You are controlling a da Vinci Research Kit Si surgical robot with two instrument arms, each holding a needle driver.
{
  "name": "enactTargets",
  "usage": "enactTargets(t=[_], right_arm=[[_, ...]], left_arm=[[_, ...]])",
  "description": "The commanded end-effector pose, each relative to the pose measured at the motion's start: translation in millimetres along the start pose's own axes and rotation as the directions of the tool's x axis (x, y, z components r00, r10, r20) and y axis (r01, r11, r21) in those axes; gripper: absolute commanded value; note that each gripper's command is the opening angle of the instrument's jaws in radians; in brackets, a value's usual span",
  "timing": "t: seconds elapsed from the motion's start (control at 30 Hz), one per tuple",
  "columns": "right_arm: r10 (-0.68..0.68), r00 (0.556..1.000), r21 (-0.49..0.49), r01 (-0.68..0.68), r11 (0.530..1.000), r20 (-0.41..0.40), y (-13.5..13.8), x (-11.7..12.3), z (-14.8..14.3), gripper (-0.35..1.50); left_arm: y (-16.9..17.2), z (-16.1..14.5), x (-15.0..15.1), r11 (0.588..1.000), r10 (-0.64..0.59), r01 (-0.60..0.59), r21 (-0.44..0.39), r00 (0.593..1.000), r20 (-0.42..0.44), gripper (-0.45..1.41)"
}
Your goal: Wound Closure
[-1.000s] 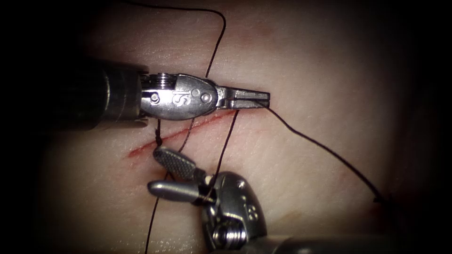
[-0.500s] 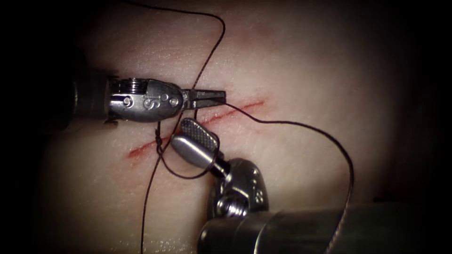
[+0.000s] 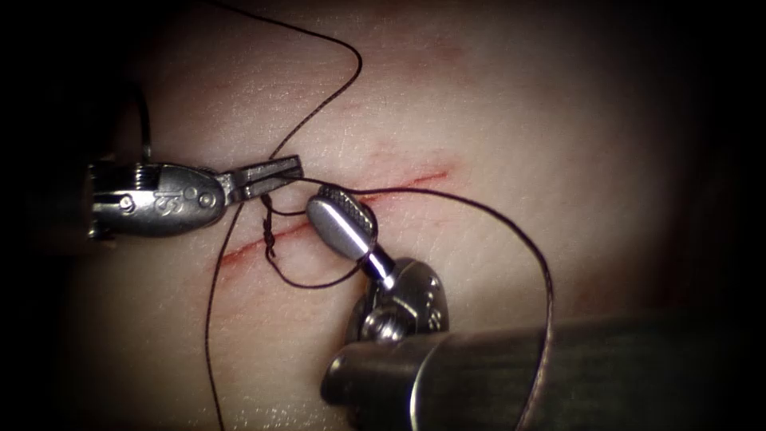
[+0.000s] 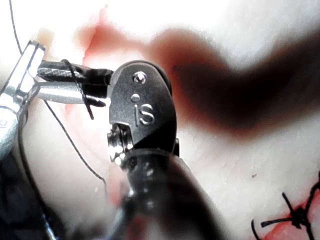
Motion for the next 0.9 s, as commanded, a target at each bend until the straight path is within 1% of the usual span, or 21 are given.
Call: enactTargets(t=[0.03,0.1,0.23,0.27,0.4,0.5,0.53,0.57,0.6,0.63,0.7,0.73,0.77,0.8,0.83,0.87,0.9], right_arm=[[-0.003,1.0,0.003,0.003,1.0,0.003,0.3,-1.3,-0.4,0.0],[-0.011,1.0,0.008,0.011,1.0,0.004,0.6,-1.4,-0.3,-0.08],[-0.023,1.0,0.017,0.023,1.0,0.005,1.0,-1.3,0.0,-0.05],[-0.028,1.0,0.023,0.028,0.999,0.007,1.1,-1.2,0.1,-0.05],[-0.035,0.999,0.032,0.035,0.999,0.008,1.1,-1.2,0.4,-0.05],[-0.063,0.998,0.068,0.062,0.996,0.016,1.2,-1.5,0.9,0.17],[-0.082,0.996,0.091,0.08,0.993,0.019,1.3,-1.7,1.2,0.46],[-0.087,0.996,0.108,0.084,0.991,0.024,1.5,-2.0,1.4,0.62],[-0.092,0.995,0.149,0.086,0.985,0.038,1.9,-2.7,2.0,0.68],[-0.092,0.995,0.149,0.086,0.985,0.038,1.9,-2.7,2.0,0.68],[-0.099,0.994,0.191,0.087,0.978,0.052,2.3,-3.2,2.5,0.68],[-0.104,0.993,0.224,0.088,0.971,0.064,2.5,-3.4,2.8,0.64],[-0.116,0.989,0.289,0.087,0.953,0.087,2.7,-3.7,3.2,0.61],[-0.135,0.983,0.38,0.08,0.921,0.12,2.9,-4.0,3.5,0.59],[-0.161,0.975,0.479,0.068,0.875,0.155,3.0,-4.3,3.8,0.59],[-0.207,0.957,0.619,0.038,0.784,0.203,3.1,-4.8,4.2,0.59],[-0.244,0.942,0.686,0.02,0.728,0.232,3.1,-5.2,4.5,0.61]], left_arm=[[0.8,0.3,-0.2,1.0,-0.008,0.008,0.007,1.0,-0.013,-0.45],[1.3,-0.4,0.3,1.0,-0.013,0.013,0.017,0.999,-0.04,-0.45],[3.1,-1.1,1.6,1.0,-0.021,0.022,0.006,0.997,-0.077,-0.45],[4.2,-1.3,2.2,1.0,-0.017,0.017,0.002,0.996,-0.088,-0.45],[5.5,-1.6,2.7,1.0,-0.009,0.01,0.001,0.996,-0.094,-0.45],[6.1,-2.2,2.7,1.0,-0.004,0.004,0.0,0.995,-0.097,-0.45],[6.2,-2.3,2.7,1.0,-0.003,0.003,-0.001,0.995,-0.097,-0.45],[6.2,-2.5,2.5,1.0,-0.002,0.002,-0.003,0.995,-0.098,-0.45],[6.1,-2.7,2.1,1.0,0.0,0.0,0.001,0.996,-0.092,-0.45],[6.1,-2.7,2.1,1.0,0.0,0.0,0.001,0.996,-0.092,-0.45],[6.1,-3.0,1.8,1.0,-0.009,0.009,0.0,0.996,-0.092,-0.45],[6.2,-3.1,1.5,1.0,-0.012,0.012,0.0,0.996,-0.09,-0.45],[6.3,-3.1,1.4,1.0,-0.016,0.017,0.0,0.996,-0.091,-0.45],[6.5,-3.2,1.3,1.0,-0.015,0.015,0.003,0.996,-0.088,-0.45],[6.8,-3.1,1.2,1.0,-0.012,0.013,0.007,0.996,-0.089,-0.45],[6.9,-3.1,1.1,1.0,-0.022,0.023,0.007,0.996,-0.089,-0.45],[7.1,-3.1,1.1,1.0,-0.021,0.021,0.006,0.996,-0.087,-0.45]])
